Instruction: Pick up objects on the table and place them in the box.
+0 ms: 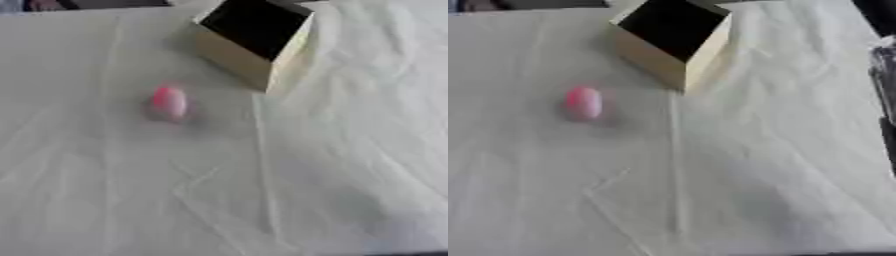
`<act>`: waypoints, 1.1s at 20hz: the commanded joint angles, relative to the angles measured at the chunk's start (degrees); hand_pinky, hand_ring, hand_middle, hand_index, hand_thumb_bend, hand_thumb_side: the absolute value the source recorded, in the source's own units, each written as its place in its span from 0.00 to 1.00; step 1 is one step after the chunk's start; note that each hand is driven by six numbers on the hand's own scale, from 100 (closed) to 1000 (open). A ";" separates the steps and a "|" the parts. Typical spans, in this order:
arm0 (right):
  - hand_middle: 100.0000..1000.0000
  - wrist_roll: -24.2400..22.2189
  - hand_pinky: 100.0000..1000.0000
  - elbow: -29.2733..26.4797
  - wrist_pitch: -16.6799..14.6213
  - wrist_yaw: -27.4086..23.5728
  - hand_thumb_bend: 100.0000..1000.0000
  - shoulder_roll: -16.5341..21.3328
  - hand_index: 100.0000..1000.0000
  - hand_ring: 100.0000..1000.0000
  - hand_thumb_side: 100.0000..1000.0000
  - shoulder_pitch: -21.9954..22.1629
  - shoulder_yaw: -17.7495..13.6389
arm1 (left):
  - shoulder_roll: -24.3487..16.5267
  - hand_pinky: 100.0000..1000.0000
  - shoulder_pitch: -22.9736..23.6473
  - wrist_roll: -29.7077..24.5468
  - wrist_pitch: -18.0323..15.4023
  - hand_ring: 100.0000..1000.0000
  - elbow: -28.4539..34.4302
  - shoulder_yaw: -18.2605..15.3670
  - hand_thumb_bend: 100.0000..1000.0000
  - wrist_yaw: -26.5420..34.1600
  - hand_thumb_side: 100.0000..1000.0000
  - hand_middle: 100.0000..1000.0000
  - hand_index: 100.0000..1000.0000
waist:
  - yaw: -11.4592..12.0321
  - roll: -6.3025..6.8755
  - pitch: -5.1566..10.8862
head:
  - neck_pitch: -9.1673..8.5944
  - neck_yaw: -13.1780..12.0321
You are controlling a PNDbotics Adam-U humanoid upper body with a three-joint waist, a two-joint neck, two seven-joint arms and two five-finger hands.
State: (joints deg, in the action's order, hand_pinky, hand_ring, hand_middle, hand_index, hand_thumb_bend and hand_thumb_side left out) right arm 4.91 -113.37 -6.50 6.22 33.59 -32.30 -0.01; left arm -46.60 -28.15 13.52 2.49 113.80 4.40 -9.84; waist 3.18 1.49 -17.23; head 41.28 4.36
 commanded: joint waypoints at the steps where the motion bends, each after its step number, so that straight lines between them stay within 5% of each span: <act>1: 0.57 -0.46 0.77 -0.30 -0.16 -0.07 0.00 1.43 0.75 0.63 0.75 -1.07 -0.10 | -6.32 0.70 -3.53 -7.72 2.36 0.69 0.79 2.23 0.00 -2.39 0.72 0.75 0.84 | -0.11 0.11 1.38 | 0.37 0.25; 12: 0.57 -1.46 0.77 -0.05 -0.50 -0.06 0.00 1.56 0.75 0.63 0.75 -1.92 0.70 | -13.14 0.70 -12.62 -30.87 7.51 0.71 0.79 12.77 0.00 1.06 0.78 0.77 0.87 | -0.79 0.37 1.36 | -0.01 0.21; 22: 0.56 -2.03 0.78 0.02 -0.62 -0.21 0.00 1.42 0.75 0.63 0.75 -2.14 1.02 | -12.89 0.72 -15.87 -47.35 9.10 0.75 0.79 16.19 0.00 0.25 0.76 0.78 0.88 | -0.96 0.61 1.51 | -0.30 0.66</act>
State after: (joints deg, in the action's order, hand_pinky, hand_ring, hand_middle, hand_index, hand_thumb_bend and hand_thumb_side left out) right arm 3.06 -113.03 -7.02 6.21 33.61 -33.60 1.17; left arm -58.06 -43.05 -32.12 11.47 113.85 20.85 -9.23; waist 2.24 2.08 -16.97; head 41.27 4.81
